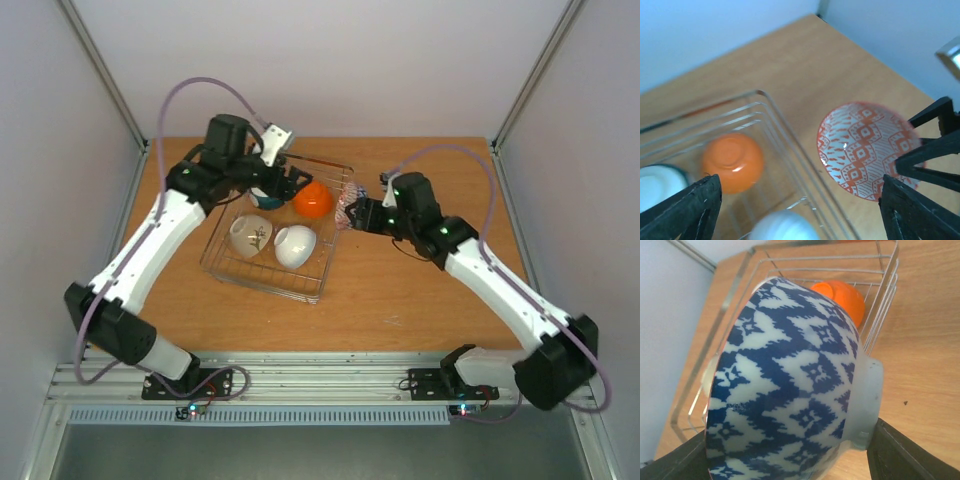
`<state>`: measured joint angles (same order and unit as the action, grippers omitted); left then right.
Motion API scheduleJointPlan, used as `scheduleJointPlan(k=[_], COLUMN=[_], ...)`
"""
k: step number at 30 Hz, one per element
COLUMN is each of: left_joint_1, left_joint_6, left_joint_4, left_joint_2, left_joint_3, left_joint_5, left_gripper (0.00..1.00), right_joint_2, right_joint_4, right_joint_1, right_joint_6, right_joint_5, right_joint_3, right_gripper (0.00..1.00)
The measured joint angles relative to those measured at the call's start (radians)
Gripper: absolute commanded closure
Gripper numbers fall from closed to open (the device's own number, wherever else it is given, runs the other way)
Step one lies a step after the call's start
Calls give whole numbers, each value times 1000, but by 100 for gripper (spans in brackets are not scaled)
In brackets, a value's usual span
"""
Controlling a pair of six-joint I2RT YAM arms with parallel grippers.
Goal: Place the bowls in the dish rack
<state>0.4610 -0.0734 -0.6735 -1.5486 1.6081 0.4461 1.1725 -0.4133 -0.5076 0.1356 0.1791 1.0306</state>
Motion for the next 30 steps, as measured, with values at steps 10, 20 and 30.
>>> scheduleJointPlan(k=[10,20,30], left_joint_1=[-37,-41,-41], left_joint_6=[-92,-118,-123], left_joint_4=[-15,-10,-3], left_joint_2=[337,511,515], left_joint_3=[-272,-354,-385], left_joint_5=[-160,-200,-200], left_gripper=[5,4,3], right_joint_2=[440,701,859], right_joint_4=[-279,-486,-661], right_joint_1=[-113,-142,-163], right_joint_6=[-158,-231,-274], right_joint_5=[-138,-282,-367], right_joint_3=[482,802,941], right_gripper=[99,99,99])
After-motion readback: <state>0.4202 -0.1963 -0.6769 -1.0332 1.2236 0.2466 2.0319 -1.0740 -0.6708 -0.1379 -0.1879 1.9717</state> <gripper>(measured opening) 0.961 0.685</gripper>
